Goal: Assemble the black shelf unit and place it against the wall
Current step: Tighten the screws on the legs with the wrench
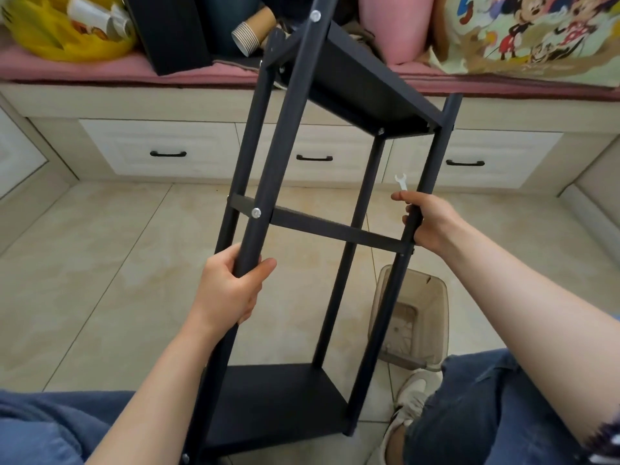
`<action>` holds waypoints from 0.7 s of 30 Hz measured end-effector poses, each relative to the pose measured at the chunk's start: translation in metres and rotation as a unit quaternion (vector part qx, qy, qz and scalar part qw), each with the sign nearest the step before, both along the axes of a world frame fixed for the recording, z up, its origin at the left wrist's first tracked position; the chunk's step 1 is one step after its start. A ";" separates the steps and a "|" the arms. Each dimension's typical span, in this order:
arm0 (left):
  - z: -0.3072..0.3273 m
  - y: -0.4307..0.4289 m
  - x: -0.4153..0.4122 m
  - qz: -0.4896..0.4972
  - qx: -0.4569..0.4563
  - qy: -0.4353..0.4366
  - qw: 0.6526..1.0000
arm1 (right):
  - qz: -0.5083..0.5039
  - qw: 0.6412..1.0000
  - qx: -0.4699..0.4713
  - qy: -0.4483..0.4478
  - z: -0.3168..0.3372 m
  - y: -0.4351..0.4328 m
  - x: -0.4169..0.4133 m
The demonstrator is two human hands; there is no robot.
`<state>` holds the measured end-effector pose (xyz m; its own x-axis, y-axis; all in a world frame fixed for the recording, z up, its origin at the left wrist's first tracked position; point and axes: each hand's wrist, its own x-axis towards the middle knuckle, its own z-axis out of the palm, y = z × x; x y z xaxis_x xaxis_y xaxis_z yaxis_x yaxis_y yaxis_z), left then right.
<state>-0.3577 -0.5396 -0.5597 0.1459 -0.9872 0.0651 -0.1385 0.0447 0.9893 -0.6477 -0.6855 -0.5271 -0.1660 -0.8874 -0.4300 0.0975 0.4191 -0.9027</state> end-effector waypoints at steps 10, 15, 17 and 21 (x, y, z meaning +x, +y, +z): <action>-0.011 -0.033 0.045 0.074 0.025 -0.122 0.989 | -0.008 0.988 -0.120 -0.098 0.022 0.010 0.018; -0.032 -0.032 0.048 0.104 0.060 -0.159 0.980 | -0.009 0.978 -0.170 -0.124 0.021 0.016 0.029; -0.035 -0.032 0.049 0.104 0.071 -0.168 0.978 | -0.014 0.976 -0.176 -0.129 0.021 0.017 0.033; -0.034 -0.033 0.053 0.115 0.090 -0.204 0.968 | -0.016 0.973 -0.185 -0.135 0.020 0.019 0.042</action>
